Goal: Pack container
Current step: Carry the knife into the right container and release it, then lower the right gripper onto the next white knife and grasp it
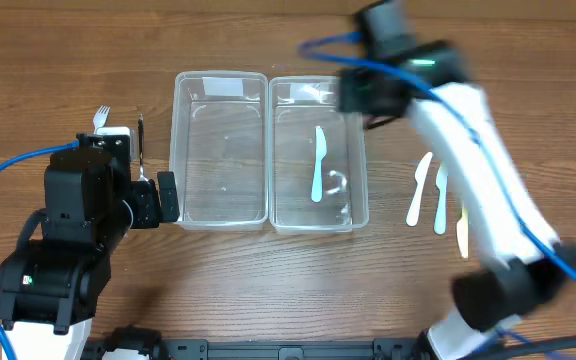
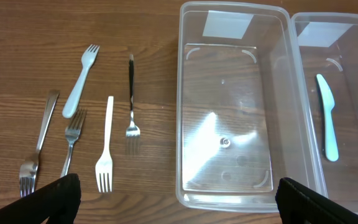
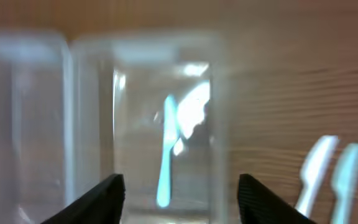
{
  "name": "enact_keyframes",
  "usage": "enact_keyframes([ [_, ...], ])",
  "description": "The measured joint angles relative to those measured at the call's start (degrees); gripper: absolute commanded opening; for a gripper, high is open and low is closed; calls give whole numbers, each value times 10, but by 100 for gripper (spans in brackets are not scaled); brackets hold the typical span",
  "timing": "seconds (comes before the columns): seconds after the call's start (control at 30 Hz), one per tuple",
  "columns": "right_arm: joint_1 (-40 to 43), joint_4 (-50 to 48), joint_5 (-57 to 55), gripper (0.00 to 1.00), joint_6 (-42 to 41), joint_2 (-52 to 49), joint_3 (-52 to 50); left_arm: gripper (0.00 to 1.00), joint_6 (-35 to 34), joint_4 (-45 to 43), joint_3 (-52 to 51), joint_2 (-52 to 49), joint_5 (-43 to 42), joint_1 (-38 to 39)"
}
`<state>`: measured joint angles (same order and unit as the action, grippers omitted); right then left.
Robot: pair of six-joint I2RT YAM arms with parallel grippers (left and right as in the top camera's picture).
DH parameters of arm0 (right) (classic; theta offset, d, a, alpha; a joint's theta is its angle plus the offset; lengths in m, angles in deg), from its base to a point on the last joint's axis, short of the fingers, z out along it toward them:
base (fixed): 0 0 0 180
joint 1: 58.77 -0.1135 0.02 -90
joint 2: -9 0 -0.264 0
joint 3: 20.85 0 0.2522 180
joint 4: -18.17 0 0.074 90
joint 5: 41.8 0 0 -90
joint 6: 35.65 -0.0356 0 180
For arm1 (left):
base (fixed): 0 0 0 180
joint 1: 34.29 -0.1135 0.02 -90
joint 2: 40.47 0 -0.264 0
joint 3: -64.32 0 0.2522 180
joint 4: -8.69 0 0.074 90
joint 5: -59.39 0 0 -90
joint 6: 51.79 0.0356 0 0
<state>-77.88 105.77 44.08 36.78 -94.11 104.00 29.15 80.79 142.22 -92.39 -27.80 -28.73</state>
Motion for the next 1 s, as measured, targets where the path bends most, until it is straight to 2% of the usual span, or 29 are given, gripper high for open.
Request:
enact_keyframes([
  [0.07,73,34,-10,83,-10,57,14,100,0,0,0,0,0,0],
  [0.17,144,63,-19,91,-11,70,0,100,0,0,0,0,0,0],
  [0.33,193,-4,2,92,3,39,-155,100,0,0,0,0,0,0],
  [0.5,202,-103,13,93,9,36,-310,100,0,1,0,0,0,0],
  [0.7,202,-214,24,93,11,36,-431,100,0,3,0,0,0,0],
  [1.0,202,-269,39,93,32,-22,-450,100,0,2,0,0,0,0],
])
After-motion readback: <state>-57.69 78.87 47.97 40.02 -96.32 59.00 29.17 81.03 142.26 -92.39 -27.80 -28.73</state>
